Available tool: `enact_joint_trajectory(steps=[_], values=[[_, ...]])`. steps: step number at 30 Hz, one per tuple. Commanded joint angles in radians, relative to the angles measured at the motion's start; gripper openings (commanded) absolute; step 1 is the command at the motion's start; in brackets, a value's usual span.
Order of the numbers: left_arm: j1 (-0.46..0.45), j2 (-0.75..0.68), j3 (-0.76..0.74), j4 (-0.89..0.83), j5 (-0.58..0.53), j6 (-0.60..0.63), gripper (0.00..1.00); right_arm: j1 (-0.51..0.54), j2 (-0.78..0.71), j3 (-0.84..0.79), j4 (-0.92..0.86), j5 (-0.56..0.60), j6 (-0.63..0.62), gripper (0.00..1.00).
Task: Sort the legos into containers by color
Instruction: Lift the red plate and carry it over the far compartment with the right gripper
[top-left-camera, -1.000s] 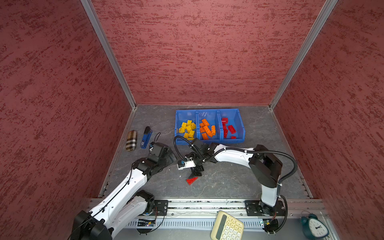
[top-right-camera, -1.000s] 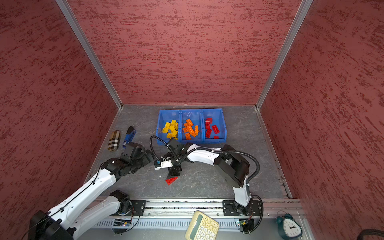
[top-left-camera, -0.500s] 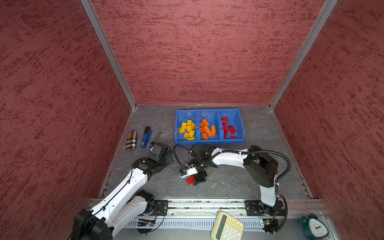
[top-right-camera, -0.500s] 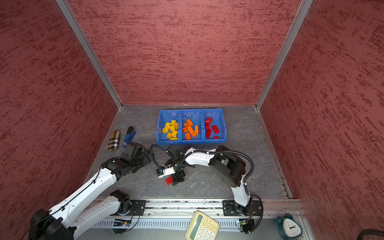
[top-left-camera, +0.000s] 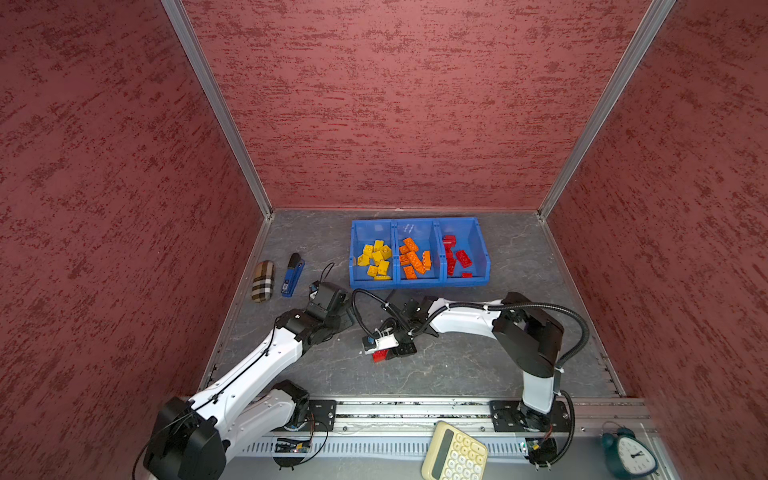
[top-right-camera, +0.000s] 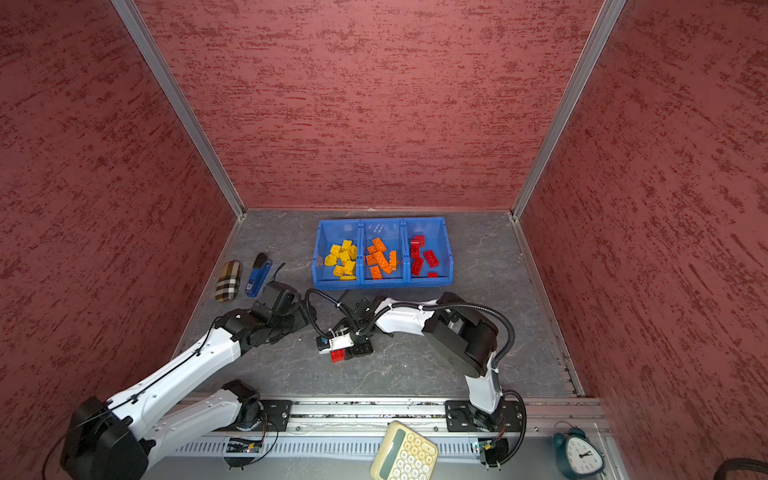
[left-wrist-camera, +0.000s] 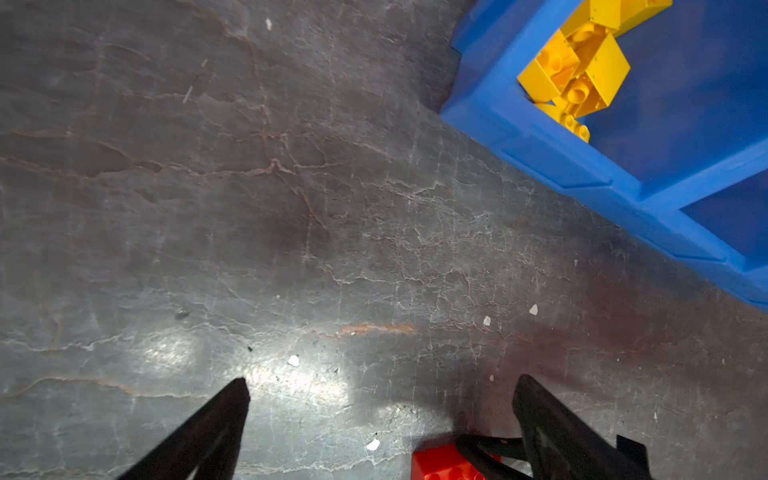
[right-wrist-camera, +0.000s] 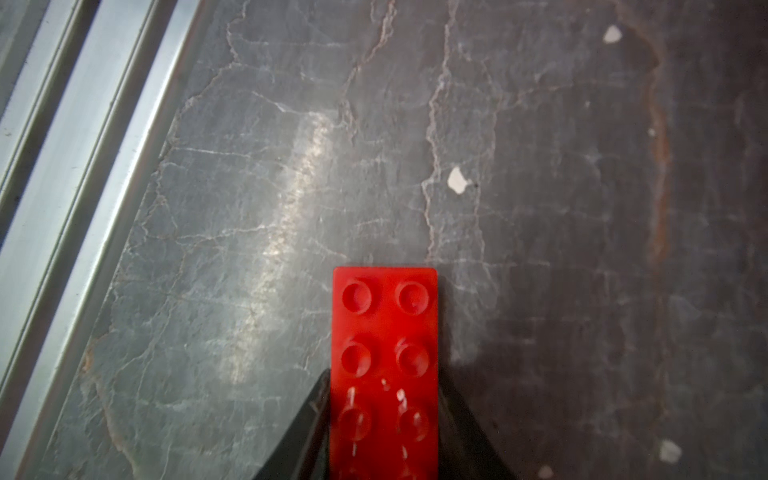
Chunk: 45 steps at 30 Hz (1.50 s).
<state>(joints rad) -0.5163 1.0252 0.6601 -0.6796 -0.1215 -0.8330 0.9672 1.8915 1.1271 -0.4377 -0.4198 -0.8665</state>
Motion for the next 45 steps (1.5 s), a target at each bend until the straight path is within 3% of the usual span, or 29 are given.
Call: enact_joint_trajectory(steps=[1, 7, 12, 19, 24, 27, 33, 39, 45], values=[[-0.047, 0.058, 0.06, 0.04, -0.041, 0.024, 1.0, -0.046, -0.087, -0.068, 0.063, 0.043, 0.08, 0.32], [-0.14, 0.211, 0.167, 0.067, -0.083, 0.054, 1.0, -0.177, -0.26, -0.188, 0.145, 0.023, 0.272, 0.23], [-0.212, 0.315, 0.254, 0.117, -0.079, 0.13, 1.0, -0.281, -0.402, -0.294, 0.223, 0.053, 0.416, 0.23], [-0.264, 0.37, 0.306, 0.256, 0.046, 0.249, 1.0, -0.449, -0.578, -0.397, 0.37, 0.029, 0.649, 0.23], [-0.275, 0.348, 0.293, 0.38, 0.166, 0.33, 1.0, -0.583, -0.627, -0.407, 0.472, 0.049, 0.811, 0.22], [-0.272, 0.313, 0.25, 0.497, 0.235, 0.345, 1.0, -0.653, -0.596, -0.383, 0.529, 0.115, 0.903, 0.2], [-0.268, 0.286, 0.227, 0.529, 0.203, 0.346, 1.0, -0.713, -0.416, -0.204, 0.479, 0.329, 1.024, 0.21], [-0.264, 0.281, 0.22, 0.508, 0.179, 0.341, 1.0, -0.717, -0.111, 0.12, 0.229, 0.49, 1.001, 0.24], [-0.261, 0.258, 0.199, 0.499, 0.147, 0.326, 0.99, -0.716, 0.043, 0.309, 0.141, 0.564, 0.952, 0.26]])
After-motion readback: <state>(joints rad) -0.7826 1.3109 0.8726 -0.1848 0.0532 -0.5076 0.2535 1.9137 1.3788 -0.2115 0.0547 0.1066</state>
